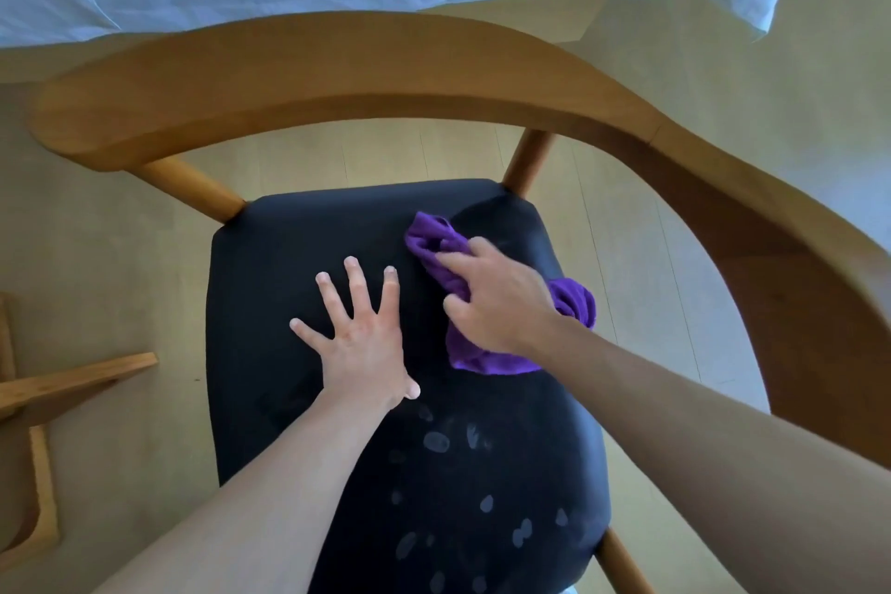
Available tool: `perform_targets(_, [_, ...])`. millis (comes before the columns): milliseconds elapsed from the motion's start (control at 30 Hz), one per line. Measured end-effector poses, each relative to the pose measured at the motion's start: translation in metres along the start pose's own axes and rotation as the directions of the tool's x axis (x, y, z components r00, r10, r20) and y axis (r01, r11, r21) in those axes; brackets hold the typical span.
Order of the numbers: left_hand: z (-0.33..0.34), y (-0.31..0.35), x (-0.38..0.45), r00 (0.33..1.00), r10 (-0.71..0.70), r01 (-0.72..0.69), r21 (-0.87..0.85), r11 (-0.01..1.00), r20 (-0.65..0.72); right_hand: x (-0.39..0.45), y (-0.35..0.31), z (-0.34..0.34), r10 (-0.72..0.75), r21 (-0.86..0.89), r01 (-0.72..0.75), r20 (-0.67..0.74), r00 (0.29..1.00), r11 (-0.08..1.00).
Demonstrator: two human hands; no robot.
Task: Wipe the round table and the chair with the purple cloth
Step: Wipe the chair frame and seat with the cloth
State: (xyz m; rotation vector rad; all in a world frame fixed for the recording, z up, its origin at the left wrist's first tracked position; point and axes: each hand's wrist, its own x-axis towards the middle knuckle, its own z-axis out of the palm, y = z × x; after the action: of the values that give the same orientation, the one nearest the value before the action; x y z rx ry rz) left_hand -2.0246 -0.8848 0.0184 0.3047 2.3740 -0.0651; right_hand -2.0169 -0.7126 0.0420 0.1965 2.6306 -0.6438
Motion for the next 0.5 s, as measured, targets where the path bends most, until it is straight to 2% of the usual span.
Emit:
perform_targets(33, [0.0, 0.0, 0.0, 1.0, 0.002, -0.002, -0.002, 1.0, -0.001, 0.003, 0.012, -0.003, 0.115, 0.058, -0.11, -0.111, 0.987, 0.992])
perform_targets(67, [0.0, 0.001, 0.001, 1.0, 0.003, -0.003, 0.0, 1.0, -0.005, 0.008, 0.023, -0.009, 0.304, 0.172, -0.271, -0.208, 0.93, 0.947])
perform_targets(100, [0.0, 0.002, 0.003, 1.0, 0.001, -0.001, 0.002, 1.0, -0.008, 0.017, 0.034, -0.015, 0.495, 0.309, -0.419, -0.233, 0.837, 0.854])
perform_targets(133, [-0.001, 0.003, 0.004, 1.0, -0.003, 0.003, 0.0, 1.0, -0.005, 0.026, 0.04, -0.02, 0.618, 0.391, -0.521, -0.181, 0.765, 0.759])
perform_targets(167, [-0.002, 0.005, 0.004, 1.0, -0.011, 0.011, -0.006, 1.0, 0.004, 0.036, 0.04, -0.023, 0.662, 0.364, -0.586, -0.129, 0.738, 0.724])
perform_targets(233, [-0.002, 0.005, 0.005, 1.0, -0.018, 0.018, -0.004, 1.0, 0.015, 0.049, 0.03, -0.023, 0.635, 0.221, -0.603, -0.119, 0.763, 0.766])
perform_targets(300, [-0.003, 0.005, 0.003, 1.0, -0.018, 0.018, -0.003, 1.0, 0.021, 0.048, 0.021, -0.028, 0.551, 0.112, -0.54, -0.124, 0.825, 0.834])
perform_targets(333, [-0.003, 0.005, 0.003, 1.0, -0.017, 0.017, -0.003, 1.0, 0.025, 0.042, 0.022, -0.03, 0.476, 0.06, -0.472, -0.111, 0.873, 0.88])
perform_targets(400, [-0.003, 0.005, 0.002, 0.999, -0.019, 0.019, 0.001, 1.0, 0.027, 0.026, 0.033, -0.032, 0.199, -0.092, -0.202, -0.042, 0.979, 0.975])
perform_targets(467, [-0.004, 0.005, 0.003, 0.999, -0.024, 0.024, 0.002, 1.0, 0.032, 0.014, 0.044, -0.031, -0.033, -0.241, 0.047, 0.06, 0.998, 0.969])
perform_targets(500, [-0.004, 0.006, 0.003, 0.999, -0.024, 0.024, 0.004, 1.0, 0.031, 0.014, 0.047, -0.033, -0.031, -0.256, 0.044, 0.053, 0.998, 0.966])
